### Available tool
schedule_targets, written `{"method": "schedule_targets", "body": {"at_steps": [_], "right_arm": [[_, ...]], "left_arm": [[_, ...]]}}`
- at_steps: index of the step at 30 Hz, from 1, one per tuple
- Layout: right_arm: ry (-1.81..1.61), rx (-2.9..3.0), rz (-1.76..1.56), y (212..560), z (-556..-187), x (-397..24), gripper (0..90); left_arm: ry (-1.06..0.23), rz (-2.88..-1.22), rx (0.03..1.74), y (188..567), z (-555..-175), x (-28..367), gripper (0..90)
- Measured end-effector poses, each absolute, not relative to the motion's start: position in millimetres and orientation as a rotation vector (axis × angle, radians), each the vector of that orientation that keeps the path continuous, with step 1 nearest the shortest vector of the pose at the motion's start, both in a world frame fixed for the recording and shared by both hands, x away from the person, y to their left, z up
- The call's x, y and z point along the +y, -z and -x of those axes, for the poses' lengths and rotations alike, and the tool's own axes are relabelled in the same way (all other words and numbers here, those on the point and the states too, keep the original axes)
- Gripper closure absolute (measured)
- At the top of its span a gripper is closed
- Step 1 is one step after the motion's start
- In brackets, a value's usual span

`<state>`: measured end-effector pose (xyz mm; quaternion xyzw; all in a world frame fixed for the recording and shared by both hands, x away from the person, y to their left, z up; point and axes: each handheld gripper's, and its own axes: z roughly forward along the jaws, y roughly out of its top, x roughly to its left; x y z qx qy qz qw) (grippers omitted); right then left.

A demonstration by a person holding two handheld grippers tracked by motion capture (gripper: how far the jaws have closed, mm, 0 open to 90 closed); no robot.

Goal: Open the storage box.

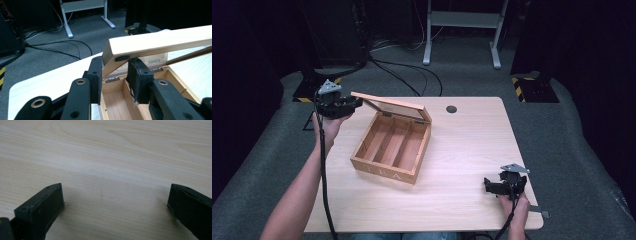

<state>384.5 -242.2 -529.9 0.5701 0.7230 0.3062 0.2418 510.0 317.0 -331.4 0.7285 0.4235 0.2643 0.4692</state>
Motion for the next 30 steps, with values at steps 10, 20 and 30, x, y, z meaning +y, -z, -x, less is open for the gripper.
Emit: {"method": "schedule_targets", "body": {"at_steps": [10, 20, 30], "right_arm": [[-0.835, 1.974, -1.567, 529.7, -384.2, -241.8, 0.0], [-0.834, 1.974, -1.571, 529.6, -384.0, -241.6, 0.0], [-0.835, 1.973, -1.571, 529.6, -384.1, -241.6, 0.0]], "left_arm": [[-0.658, -1.789, 1.018, 339.4, -499.1, 320.6, 64.5], [-0.666, -1.781, 1.003, 353.6, -483.0, 324.9, 64.4], [-0.661, -1.759, 0.992, 378.0, -462.6, 331.8, 64.0]]}}
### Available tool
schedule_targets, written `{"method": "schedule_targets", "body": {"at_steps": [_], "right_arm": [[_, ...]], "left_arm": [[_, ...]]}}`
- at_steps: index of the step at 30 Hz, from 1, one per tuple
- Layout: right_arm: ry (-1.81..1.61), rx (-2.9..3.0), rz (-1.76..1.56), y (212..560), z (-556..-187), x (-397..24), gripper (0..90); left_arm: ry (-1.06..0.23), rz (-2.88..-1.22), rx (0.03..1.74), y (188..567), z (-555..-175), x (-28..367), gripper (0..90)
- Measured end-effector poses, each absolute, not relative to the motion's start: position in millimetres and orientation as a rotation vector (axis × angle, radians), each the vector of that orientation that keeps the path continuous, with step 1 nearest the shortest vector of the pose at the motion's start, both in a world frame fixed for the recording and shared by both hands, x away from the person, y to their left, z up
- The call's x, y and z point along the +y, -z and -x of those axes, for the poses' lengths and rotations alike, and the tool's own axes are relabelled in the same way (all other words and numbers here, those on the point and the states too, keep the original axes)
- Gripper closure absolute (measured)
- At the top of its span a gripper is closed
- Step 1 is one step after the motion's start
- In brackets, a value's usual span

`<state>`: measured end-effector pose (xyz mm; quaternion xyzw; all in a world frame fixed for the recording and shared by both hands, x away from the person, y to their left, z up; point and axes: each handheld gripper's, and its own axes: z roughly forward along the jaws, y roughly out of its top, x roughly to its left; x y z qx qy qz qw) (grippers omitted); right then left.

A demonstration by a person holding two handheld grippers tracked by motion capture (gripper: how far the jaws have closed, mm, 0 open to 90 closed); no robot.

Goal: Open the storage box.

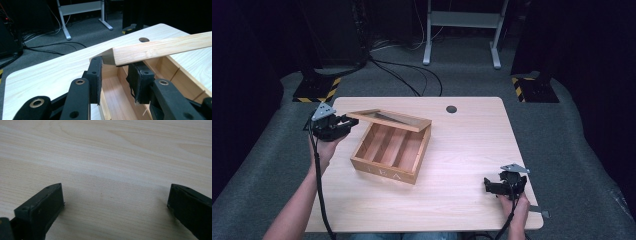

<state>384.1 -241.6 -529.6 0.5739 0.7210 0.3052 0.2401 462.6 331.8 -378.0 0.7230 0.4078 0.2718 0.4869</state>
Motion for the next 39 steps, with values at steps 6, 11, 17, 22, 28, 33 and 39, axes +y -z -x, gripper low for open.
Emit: {"method": "schedule_targets", "body": {"at_steps": [6, 11, 17, 22, 28, 33, 39], "right_arm": [[-0.834, 1.975, -1.565, 529.7, -384.1, -241.8, 0.0], [-0.834, 1.975, -1.563, 529.7, -384.2, -241.9, 0.0], [-0.834, 1.975, -1.563, 529.7, -384.2, -241.9, 0.0], [-0.835, 1.975, -1.565, 529.7, -384.1, -241.7, 0.0], [-0.836, 1.975, -1.562, 529.8, -384.2, -241.8, 0.0], [-0.834, 1.974, -1.563, 529.8, -384.2, -241.8, 0.0], [-0.835, 1.974, -1.563, 529.8, -384.2, -241.8, 0.0]], "left_arm": [[-0.655, -1.742, 0.992, 399.6, -448.1, 336.7, 63.3], [-0.645, -1.725, 0.996, 417.6, -438.9, 339.8, 62.2], [-0.623, -1.727, 0.995, 440.1, -431.1, 342.5, 62.2], [-0.579, -1.746, 1.011, 457.7, -430.7, 345.5, 60.4], [-0.545, -1.774, 1.038, 472.6, -431.4, 346.9, 58.8], [-0.525, -1.79, 1.052, 478.1, -432.8, 347.4, 55.6], [-0.516, -1.805, 1.061, 481.4, -433.3, 348.3, 53.4]]}}
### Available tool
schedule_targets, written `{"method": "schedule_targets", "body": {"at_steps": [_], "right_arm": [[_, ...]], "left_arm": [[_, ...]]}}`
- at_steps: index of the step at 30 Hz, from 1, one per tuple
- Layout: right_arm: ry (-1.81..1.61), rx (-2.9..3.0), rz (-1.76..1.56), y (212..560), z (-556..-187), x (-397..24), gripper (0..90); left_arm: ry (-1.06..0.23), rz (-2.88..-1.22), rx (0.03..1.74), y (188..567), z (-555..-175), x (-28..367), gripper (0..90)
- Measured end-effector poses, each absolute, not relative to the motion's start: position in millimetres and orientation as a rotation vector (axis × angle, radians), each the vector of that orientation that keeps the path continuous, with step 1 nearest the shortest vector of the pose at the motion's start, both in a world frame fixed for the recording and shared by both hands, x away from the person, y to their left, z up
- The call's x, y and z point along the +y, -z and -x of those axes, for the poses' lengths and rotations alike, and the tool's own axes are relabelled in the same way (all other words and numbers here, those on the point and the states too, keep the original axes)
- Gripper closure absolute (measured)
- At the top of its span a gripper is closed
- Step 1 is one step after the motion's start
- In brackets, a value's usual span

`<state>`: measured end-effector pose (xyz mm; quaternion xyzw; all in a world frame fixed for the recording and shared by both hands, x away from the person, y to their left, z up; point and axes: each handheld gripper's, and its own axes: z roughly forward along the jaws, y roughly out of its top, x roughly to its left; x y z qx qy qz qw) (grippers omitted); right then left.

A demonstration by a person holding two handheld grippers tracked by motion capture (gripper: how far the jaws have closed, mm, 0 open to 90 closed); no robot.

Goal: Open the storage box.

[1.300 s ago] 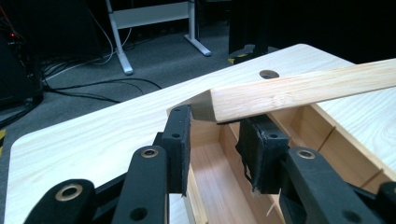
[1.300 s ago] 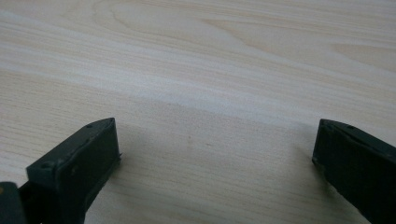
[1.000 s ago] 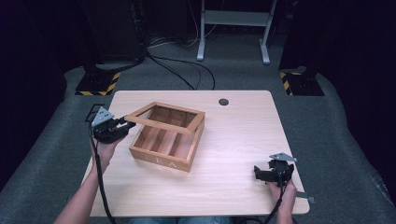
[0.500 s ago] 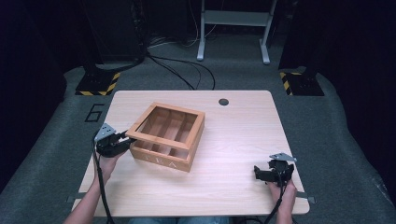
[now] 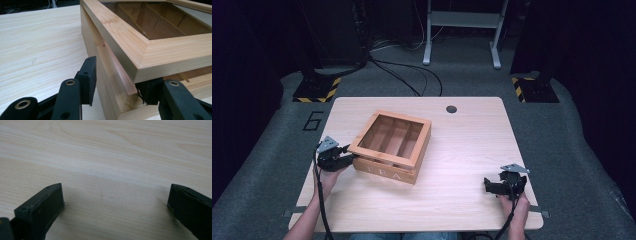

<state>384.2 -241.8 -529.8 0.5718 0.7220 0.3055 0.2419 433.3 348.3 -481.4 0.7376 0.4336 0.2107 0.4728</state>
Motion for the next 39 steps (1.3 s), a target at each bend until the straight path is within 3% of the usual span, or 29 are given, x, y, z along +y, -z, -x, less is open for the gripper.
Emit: {"method": "schedule_targets", "body": {"at_steps": [16, 25, 32, 39], "right_arm": [[-0.833, 1.974, -1.564, 529.7, -384.2, -241.8, 0.0], [-0.834, 1.974, -1.564, 529.7, -384.1, -241.8, 0.0], [-0.834, 1.973, -1.564, 529.8, -384.2, -241.8, 0.0], [-0.836, 1.973, -1.568, 529.8, -384.1, -241.5, 0.0]], "left_arm": [[-0.509, -1.814, 1.071, 482.6, -432.2, 350.6, 49.6], [-0.481, -1.841, 1.06, 476.7, -431.7, 357.0, 38.1], [-0.45, -1.878, 1.041, 475.7, -428.0, 362.7, 23.6], [-0.39, -1.918, 1.047, 491.9, -425.3, 360.3, 15.4]]}}
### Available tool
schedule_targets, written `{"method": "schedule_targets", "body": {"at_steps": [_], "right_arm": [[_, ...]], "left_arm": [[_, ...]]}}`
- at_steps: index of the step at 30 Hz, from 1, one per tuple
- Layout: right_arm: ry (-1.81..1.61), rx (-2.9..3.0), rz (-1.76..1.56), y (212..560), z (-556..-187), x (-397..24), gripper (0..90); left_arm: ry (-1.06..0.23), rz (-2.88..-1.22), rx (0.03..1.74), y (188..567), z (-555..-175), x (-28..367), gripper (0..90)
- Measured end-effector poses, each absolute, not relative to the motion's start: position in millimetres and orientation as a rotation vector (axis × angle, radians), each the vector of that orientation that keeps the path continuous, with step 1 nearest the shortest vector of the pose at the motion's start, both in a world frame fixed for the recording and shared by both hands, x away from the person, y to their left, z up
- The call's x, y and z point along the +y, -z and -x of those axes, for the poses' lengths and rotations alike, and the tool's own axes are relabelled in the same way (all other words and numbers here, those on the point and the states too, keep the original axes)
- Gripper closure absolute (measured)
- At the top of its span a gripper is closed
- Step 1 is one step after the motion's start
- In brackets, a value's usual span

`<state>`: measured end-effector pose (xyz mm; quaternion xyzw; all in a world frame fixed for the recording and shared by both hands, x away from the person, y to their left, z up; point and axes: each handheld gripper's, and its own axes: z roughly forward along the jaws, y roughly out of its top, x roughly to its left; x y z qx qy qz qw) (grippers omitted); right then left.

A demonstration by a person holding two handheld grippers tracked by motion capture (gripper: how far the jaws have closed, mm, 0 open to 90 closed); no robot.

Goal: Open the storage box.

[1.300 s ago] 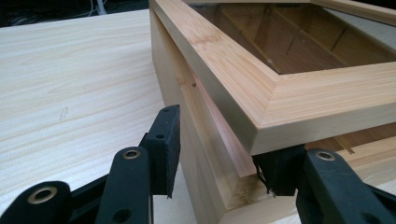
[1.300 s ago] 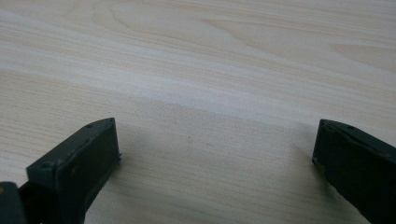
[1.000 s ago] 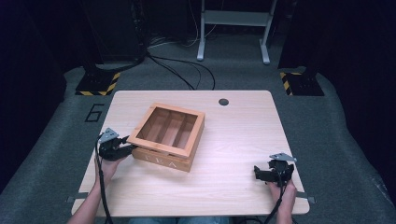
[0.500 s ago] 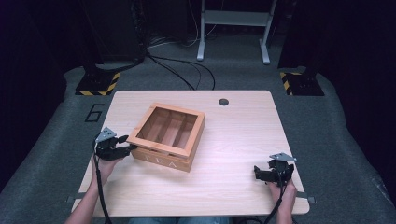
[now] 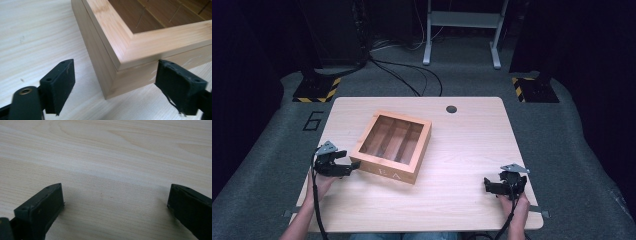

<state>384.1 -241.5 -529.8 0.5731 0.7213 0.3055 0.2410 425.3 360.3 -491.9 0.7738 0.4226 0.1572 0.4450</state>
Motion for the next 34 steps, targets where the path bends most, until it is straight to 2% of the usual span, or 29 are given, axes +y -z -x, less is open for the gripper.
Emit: {"method": "schedule_targets", "body": {"at_steps": [6, 11, 21, 25, 34], "right_arm": [[-0.835, 1.973, -1.565, 529.8, -384.1, -241.6, 0.0], [-0.835, 1.975, -1.564, 529.6, -384.0, -241.5, 0.0], [-0.832, 1.971, -1.568, 529.7, -384.0, -241.5, 0.0], [-0.834, 1.971, -1.567, 529.8, -384.1, -241.6, 0.0], [-0.835, 1.972, -1.565, 529.9, -384.3, -241.9, 0.0]], "left_arm": [[-0.4, -1.92, 1.086, 497.4, -418.3, 357.0, 10.8], [-0.411, -1.965, 1.13, 506.2, -398.2, 359.7, 6.2], [-0.442, -2.043, 1.209, 525.7, -357.1, 369.3, 3.3], [-0.501, -2.046, 1.217, 530.9, -345.2, 371.0, 3.3], [-0.529, -2.058, 1.231, 531.5, -342.1, 371.4, 3.0]]}}
